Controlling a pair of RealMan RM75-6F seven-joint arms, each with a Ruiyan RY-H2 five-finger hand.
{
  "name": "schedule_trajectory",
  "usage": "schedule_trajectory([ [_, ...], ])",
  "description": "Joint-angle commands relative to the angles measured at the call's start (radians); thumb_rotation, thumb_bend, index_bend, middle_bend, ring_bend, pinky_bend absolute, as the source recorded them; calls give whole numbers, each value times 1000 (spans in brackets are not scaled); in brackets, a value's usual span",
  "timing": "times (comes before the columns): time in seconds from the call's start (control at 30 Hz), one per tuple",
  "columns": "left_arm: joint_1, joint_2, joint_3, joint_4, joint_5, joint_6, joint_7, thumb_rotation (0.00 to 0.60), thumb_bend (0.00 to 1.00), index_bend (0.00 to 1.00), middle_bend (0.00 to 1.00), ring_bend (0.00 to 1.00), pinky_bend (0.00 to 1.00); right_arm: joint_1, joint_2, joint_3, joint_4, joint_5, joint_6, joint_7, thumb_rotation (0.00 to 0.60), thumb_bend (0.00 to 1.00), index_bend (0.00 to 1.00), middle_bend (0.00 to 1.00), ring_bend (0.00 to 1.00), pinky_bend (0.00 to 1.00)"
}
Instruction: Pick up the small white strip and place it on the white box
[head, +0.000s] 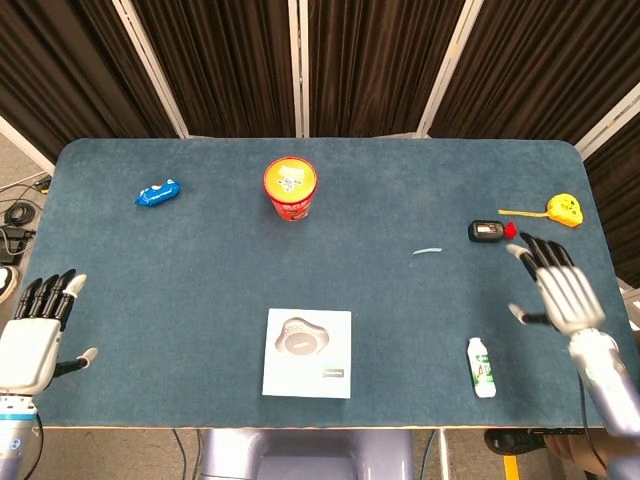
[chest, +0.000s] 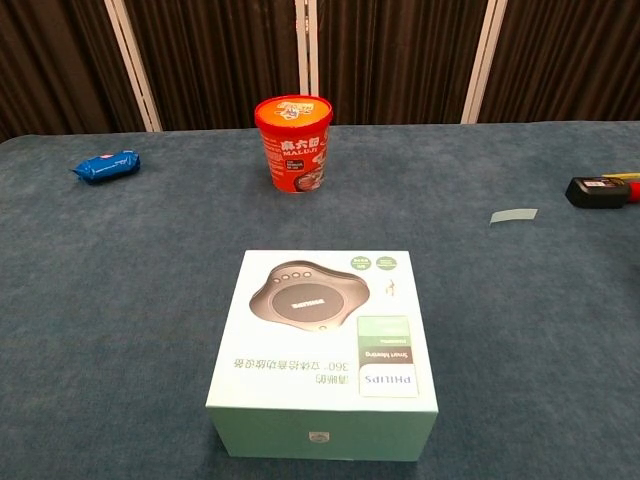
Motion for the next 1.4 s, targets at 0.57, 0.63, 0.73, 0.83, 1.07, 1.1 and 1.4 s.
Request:
schedule_trajectory([
  [0.57, -41, -56, -47, 44, -173, -61, 93, 600, 0, 0, 0, 0, 0, 384, -387, 52, 457, 256, -416, -139, 600, 293, 420, 0, 0, 0],
  [0.63, -44, -59, -50, 48, -186, -64, 97, 600, 0, 0, 0, 0, 0, 403, -421, 44, 497, 256, -440, -135, 600, 294, 427, 0, 0, 0],
  [0.73, -50, -63, -54, 56, -204, -71, 98, 600, 0, 0, 0, 0, 0, 434, -497, 29, 601, 249, -461, -146, 600, 297, 440, 0, 0, 0],
  [0.83, -53, -63, -56, 59, -217, -76, 96, 600, 0, 0, 0, 0, 0, 448, -541, 17, 668, 235, -469, -141, 600, 297, 447, 0, 0, 0],
  [1.07, -56, -59, -58, 59, -226, -73, 88, 600, 0, 0, 0, 0, 0, 469, -599, -13, 777, 192, -473, -149, 600, 298, 450, 0, 0, 0],
  [1.1, -57, -58, -58, 60, -228, -73, 87, 600, 0, 0, 0, 0, 0, 471, -606, -16, 792, 188, -475, -148, 600, 298, 450, 0, 0, 0],
  [1.4, -61, -58, -56, 64, -233, -71, 86, 600, 0, 0, 0, 0, 0, 477, -648, -31, 881, 164, -484, -130, 600, 321, 493, 0, 0, 0],
])
